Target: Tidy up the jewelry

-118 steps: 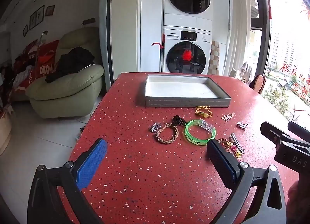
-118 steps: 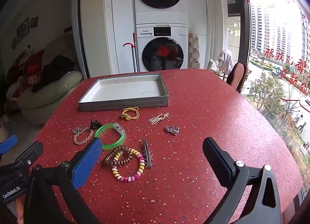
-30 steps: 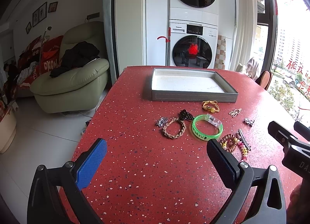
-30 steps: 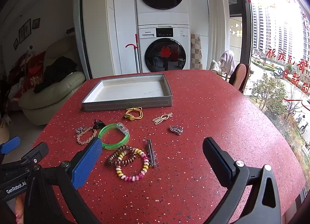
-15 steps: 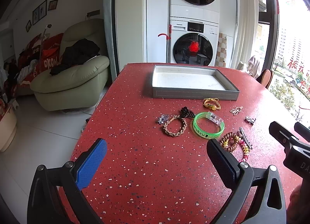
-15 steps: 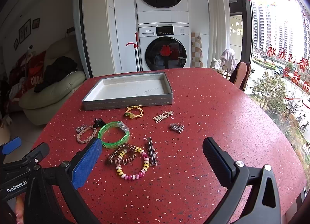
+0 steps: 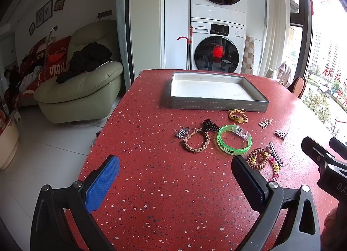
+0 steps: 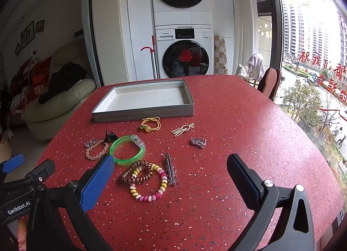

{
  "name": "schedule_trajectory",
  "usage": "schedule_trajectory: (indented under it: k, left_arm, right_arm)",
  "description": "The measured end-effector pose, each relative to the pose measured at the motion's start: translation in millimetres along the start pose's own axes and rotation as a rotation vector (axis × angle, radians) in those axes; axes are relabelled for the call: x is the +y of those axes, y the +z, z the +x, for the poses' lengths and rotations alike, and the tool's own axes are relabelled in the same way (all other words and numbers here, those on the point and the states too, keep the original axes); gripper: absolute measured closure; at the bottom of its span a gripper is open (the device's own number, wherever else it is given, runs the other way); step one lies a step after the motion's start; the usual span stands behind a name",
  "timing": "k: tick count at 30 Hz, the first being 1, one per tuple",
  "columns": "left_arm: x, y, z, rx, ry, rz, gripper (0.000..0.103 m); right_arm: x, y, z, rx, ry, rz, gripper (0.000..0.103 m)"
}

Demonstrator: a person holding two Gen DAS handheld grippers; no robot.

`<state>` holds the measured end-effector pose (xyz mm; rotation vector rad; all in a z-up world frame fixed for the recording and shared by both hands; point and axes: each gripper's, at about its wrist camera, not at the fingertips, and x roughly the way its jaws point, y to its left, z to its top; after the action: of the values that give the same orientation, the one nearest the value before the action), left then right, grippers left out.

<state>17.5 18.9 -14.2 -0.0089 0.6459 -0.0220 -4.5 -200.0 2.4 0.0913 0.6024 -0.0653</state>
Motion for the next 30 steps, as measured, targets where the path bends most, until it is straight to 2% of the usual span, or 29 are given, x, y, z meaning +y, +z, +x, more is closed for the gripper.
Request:
schedule_trajectory:
  k: [19, 24, 30]
  left_arm:
    - [0, -3, 7, 0.027, 0.005, 0.01, 0.0]
    - [7, -5, 27, 0.126, -0.017, -0.012, 0.0]
    - [24, -5, 65, 0.268, -0.059, -0.06, 0.0]
  right_arm:
    - [1, -2, 5, 0.015, 0.009, 0.001, 0.0]
    - [-3, -8, 13, 0.064, 0.023, 0.0, 0.0]
    - [-15, -23, 32, 0.197, 0.009, -0.018, 0.0]
